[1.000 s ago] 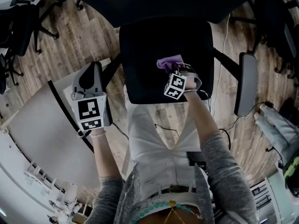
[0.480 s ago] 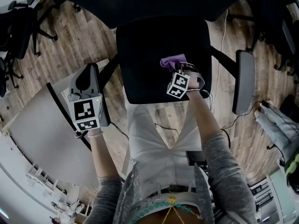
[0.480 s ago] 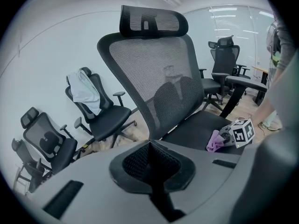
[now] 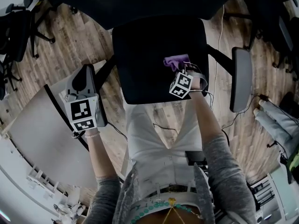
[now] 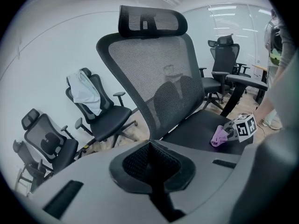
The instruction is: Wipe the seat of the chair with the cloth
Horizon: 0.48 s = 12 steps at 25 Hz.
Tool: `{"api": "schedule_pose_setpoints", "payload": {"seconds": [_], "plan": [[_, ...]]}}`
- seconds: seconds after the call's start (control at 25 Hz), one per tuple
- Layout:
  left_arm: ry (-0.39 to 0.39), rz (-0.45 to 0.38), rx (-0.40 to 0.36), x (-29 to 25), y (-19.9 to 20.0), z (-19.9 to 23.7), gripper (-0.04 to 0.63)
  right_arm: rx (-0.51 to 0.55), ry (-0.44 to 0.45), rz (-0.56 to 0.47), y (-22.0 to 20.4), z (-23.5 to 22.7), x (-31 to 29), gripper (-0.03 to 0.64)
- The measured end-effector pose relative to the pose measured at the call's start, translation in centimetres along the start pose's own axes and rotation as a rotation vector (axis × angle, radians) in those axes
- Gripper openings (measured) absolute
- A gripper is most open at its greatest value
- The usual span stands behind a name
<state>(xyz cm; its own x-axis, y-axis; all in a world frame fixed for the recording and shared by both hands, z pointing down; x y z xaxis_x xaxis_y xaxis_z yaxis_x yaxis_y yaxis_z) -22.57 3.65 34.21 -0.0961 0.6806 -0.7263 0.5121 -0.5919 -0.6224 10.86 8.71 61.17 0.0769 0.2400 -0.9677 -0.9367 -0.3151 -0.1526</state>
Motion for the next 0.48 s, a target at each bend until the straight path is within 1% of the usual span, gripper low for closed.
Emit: {"api": "schedule_pose_setpoints", "payload": {"seconds": [0.24, 0.48], "plan": [[0.016, 0.008, -0.019, 0.0, 0.2, -0.4, -0.003, -0.033, -0.009, 0.017, -2.0, -0.6, 0.7, 0.048], [-0.012, 0.004, 0.016, 0.0, 0.2, -0.2, -0.003, -0.038, -0.022, 0.036, -3.5, -1.0, 1.0, 0.048]]}}
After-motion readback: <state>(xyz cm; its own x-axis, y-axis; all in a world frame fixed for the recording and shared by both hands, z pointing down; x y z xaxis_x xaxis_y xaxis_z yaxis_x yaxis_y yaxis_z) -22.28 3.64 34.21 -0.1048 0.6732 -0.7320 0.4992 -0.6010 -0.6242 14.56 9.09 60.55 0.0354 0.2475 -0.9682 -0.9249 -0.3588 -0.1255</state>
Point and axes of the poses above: the fingertips, and each gripper's own axes: x backward along the fingers, z to its left, y out of its top, the point moved 10 cm from there along x, backward along the fingers, and after that the axes turned 4 degrees about z, right-handed, at the moved point
